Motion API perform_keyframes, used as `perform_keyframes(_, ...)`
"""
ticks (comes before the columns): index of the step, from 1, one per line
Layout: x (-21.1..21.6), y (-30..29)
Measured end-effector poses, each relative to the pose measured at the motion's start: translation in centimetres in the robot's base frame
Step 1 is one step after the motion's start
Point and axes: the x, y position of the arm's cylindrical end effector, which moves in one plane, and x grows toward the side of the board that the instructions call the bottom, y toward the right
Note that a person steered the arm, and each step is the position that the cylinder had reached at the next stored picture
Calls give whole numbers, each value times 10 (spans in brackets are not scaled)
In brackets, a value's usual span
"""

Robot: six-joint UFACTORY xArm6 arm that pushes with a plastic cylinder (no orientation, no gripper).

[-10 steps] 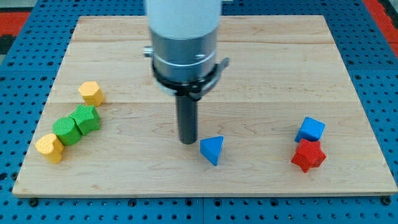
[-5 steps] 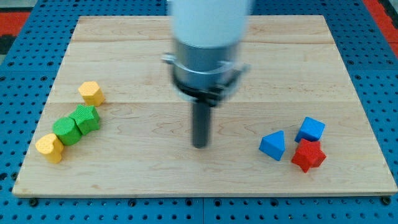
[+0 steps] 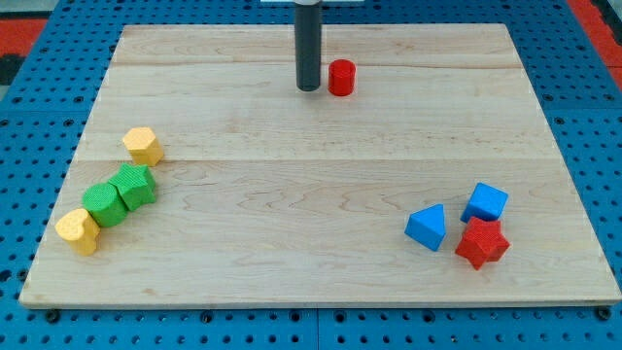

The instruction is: Move the red circle towards blue cube

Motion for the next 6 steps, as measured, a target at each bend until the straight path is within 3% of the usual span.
perform_keyframes(1,-39,24)
perform_keyframes(3,34,117)
perform_keyframes(4,2,35)
perform_keyframes(5,41,63)
perform_keyframes(6,84,165)
